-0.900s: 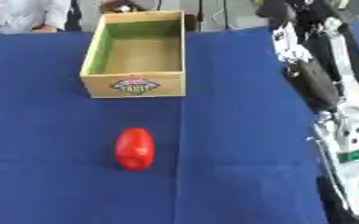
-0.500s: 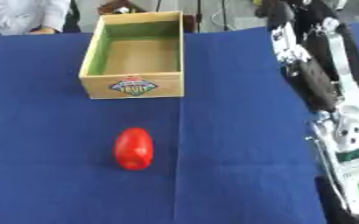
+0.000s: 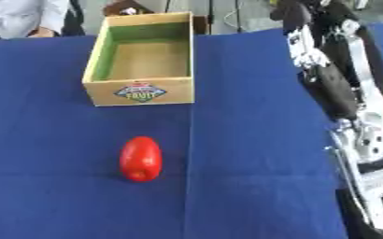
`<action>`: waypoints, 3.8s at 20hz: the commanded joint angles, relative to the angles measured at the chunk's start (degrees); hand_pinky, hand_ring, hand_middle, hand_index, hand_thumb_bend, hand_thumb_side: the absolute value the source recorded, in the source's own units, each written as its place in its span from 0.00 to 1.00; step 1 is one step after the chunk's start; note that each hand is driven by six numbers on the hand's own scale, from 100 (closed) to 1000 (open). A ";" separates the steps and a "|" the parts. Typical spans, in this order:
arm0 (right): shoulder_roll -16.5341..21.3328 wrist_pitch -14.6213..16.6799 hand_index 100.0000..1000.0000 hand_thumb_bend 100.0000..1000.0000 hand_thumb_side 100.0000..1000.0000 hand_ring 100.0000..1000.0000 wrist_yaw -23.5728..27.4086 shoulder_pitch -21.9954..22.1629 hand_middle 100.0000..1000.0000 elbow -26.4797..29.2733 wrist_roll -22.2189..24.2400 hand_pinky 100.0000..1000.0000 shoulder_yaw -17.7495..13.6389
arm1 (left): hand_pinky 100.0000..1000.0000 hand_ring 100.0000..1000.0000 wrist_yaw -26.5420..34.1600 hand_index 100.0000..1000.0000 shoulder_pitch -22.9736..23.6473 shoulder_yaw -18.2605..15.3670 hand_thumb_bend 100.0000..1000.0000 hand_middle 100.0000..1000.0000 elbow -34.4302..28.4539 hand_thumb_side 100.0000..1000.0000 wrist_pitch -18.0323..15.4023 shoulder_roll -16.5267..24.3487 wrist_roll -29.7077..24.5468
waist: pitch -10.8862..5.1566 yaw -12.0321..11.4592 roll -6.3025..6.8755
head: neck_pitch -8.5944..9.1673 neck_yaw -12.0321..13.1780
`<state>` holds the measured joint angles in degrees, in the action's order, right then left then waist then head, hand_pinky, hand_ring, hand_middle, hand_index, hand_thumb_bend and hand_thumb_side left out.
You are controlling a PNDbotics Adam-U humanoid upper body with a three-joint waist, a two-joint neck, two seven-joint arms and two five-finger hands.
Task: Pick up objects on the table and place them in the box.
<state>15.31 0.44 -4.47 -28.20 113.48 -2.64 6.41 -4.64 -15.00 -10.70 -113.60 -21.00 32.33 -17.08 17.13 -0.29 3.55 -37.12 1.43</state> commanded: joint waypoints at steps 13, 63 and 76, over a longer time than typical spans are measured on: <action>0.55 -0.10 0.79 0.00 0.61 0.85 0.45 -0.17 0.58 1.11 0.86 0.94 0.45 | 0.46 0.59 -13.49 0.98 -7.86 12.97 0.83 0.72 0.40 0.75 -0.50 10.90 -13.44 | -0.96 0.52 0.22 | 0.67 1.17; 1.11 -1.14 0.78 0.00 0.57 0.85 0.00 1.84 0.57 1.11 -0.20 0.95 -0.32 | 0.46 0.60 -32.55 0.97 -20.23 22.30 0.88 0.68 23.47 0.71 -0.46 -8.48 -24.70 | -1.89 -0.86 1.70 | -0.09 -1.01; 0.85 -1.19 0.78 0.00 0.56 0.85 0.17 1.79 0.56 1.11 0.05 0.95 -0.03 | 0.48 0.61 -36.92 0.97 -21.27 21.93 0.86 0.68 27.10 0.73 0.56 -11.71 -22.09 | -2.21 -0.33 2.00 | -0.18 -0.90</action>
<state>15.45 -0.77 -4.30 -25.76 113.48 -2.74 6.40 -40.98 -35.20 12.05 -86.33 -20.43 20.24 -39.72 16.23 -0.66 5.69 -37.22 0.44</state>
